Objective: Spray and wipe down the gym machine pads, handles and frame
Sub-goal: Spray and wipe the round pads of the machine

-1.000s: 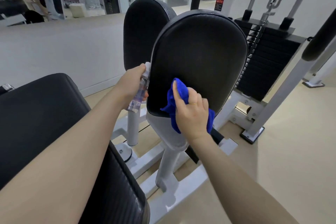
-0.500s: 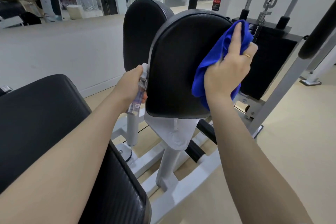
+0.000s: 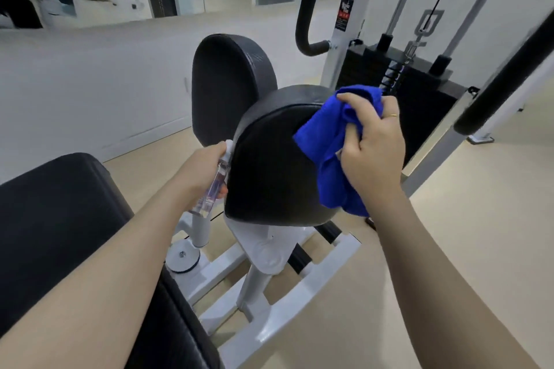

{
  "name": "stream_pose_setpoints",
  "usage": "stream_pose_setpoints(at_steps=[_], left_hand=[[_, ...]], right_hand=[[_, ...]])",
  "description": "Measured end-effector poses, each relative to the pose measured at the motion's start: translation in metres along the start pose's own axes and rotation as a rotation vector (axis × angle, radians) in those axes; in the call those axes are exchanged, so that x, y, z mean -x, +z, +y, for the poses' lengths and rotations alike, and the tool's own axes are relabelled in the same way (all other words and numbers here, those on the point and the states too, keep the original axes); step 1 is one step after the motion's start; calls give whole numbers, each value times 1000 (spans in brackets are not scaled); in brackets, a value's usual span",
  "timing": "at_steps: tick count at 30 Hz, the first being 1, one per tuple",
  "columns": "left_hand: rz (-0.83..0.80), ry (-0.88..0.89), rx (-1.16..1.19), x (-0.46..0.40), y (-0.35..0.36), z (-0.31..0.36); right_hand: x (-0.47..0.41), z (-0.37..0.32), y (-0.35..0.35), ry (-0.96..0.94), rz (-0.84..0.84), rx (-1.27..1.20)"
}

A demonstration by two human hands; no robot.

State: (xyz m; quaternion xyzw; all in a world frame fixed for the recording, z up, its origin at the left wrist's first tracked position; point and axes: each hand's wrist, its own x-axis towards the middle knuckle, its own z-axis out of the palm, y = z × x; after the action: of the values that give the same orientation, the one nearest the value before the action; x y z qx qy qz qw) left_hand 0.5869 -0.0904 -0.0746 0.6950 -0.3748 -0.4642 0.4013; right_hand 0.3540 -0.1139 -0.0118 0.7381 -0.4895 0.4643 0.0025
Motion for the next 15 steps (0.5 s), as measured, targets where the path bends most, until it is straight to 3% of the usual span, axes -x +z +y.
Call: stream_pose_setpoints(at_steps=[5,7,10,15], left_hand=[[-3,-164,54,7,1,26],[14,-136,37,11,3,34],[106,58,-24,26,13,54],[175,660,-408,64,27,88]], right_hand=[[-35,-47,12,-440,-264,292],[-34,-33,2,-432,-322,299],[-14,7,-32,-235,-344,245],[6,18,-54,37,-489,98]])
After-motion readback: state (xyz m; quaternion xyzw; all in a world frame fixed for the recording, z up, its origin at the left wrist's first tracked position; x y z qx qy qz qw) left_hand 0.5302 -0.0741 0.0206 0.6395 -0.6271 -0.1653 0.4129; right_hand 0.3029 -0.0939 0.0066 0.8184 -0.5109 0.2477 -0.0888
